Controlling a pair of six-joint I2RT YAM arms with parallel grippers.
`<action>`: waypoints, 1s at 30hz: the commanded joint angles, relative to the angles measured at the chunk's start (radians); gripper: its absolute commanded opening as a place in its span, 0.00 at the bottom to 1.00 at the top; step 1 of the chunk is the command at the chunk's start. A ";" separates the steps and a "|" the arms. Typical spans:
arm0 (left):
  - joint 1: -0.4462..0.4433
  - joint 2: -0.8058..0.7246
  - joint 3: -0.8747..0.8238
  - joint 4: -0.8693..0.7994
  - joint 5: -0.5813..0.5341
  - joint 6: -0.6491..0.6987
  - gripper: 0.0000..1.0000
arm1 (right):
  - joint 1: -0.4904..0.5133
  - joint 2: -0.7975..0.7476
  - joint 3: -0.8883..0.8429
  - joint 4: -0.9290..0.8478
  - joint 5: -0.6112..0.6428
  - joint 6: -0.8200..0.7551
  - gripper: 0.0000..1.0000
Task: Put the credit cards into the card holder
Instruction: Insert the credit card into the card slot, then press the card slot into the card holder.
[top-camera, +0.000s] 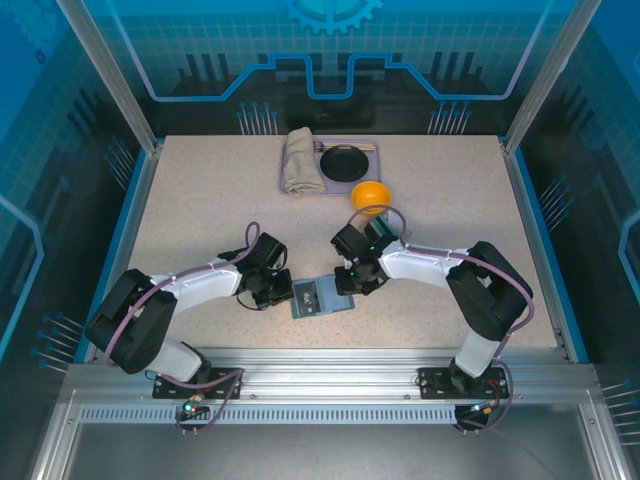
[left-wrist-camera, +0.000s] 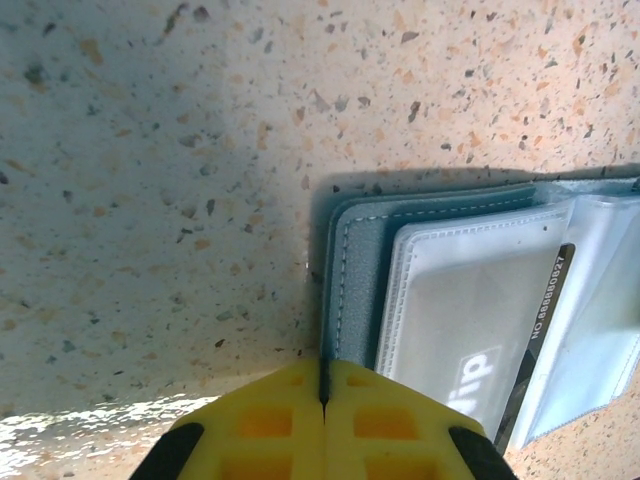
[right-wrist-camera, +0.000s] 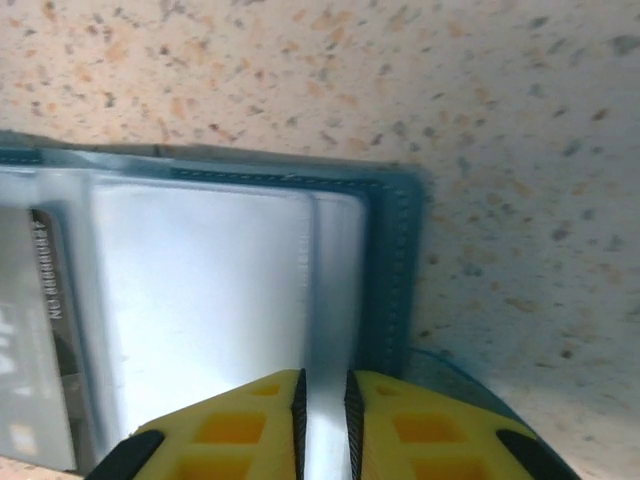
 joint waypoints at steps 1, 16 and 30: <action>-0.006 -0.026 0.018 -0.045 -0.022 0.024 0.00 | 0.011 -0.008 0.041 -0.108 0.112 -0.027 0.18; -0.006 -0.018 0.047 -0.053 -0.020 0.033 0.00 | 0.061 0.010 0.107 0.006 -0.079 -0.064 0.13; -0.001 -0.012 0.048 -0.075 -0.047 0.045 0.00 | 0.045 0.033 0.068 -0.094 0.097 -0.080 0.14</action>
